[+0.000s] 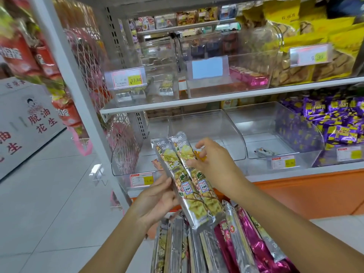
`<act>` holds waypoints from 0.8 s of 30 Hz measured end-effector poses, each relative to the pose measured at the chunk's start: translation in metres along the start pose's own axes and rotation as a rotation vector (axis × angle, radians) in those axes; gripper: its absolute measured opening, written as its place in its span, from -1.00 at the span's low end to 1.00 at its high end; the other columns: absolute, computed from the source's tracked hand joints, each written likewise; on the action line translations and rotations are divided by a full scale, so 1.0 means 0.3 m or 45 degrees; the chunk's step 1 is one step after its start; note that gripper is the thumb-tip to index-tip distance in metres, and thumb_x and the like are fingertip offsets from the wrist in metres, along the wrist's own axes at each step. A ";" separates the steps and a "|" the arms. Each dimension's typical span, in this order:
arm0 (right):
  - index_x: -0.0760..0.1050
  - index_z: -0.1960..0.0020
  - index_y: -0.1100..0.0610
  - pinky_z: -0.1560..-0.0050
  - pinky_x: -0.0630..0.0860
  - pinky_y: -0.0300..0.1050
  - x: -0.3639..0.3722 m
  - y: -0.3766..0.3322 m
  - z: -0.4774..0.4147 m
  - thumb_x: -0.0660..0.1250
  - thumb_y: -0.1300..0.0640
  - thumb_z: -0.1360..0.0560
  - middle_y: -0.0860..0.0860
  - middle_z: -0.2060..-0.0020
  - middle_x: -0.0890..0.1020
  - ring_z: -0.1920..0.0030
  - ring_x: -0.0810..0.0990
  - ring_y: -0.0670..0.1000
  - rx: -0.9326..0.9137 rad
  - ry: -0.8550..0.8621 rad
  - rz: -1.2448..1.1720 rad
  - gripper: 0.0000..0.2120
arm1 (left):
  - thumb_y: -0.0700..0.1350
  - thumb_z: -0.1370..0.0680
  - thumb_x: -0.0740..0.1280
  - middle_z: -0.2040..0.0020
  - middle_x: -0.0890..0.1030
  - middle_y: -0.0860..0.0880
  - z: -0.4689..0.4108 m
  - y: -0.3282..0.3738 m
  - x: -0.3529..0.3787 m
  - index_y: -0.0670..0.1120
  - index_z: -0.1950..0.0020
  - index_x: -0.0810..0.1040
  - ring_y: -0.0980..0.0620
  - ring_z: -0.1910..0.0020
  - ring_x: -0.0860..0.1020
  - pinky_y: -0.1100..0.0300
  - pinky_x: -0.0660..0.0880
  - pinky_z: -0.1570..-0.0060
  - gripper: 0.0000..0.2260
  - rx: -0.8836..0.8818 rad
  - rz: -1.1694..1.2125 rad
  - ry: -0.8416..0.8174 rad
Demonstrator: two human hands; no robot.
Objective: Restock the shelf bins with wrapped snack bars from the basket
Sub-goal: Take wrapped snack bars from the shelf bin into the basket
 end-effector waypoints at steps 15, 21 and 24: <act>-0.12 -0.46 -0.42 0.02 0.44 -0.25 -0.035 -0.250 0.032 0.37 -0.21 -0.40 -0.06 -0.10 0.33 -0.02 0.46 -0.08 -0.278 -0.220 0.190 -0.16 | -0.13 -0.36 0.55 0.09 0.58 -0.15 0.050 0.318 0.207 -0.17 -0.17 0.42 -0.10 0.11 0.60 0.01 0.58 0.09 -0.52 0.272 -0.490 -0.101; 0.21 -0.48 -0.25 -0.24 0.41 -0.15 -0.260 -0.479 -0.208 0.44 -0.11 -0.36 -0.11 -0.39 0.42 -0.29 0.46 -0.07 -0.280 -0.228 0.053 -0.25 | -0.24 -0.45 0.31 -0.13 0.65 -0.12 0.055 0.648 0.343 -0.14 -0.20 0.57 -0.03 -0.09 0.63 0.14 0.55 -0.11 -0.68 0.547 -0.791 0.081; 0.43 -0.32 -0.14 -0.09 0.50 -0.07 -0.342 -0.564 -0.369 0.40 -0.11 -0.41 -0.02 -0.33 0.49 -0.23 0.52 0.08 -0.190 -0.210 0.118 -0.51 | -0.27 -0.57 0.25 -0.17 0.61 0.03 0.064 0.853 0.369 -0.11 -0.30 0.49 0.18 -0.10 0.59 0.26 0.51 -0.16 -0.70 0.856 -1.431 0.439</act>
Point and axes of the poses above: each hand's wrist, its own z-axis away from the middle knuckle, its own x-axis out of the palm, y = z × x, the point moved 8 cm from there along -z, towards the middle knuckle
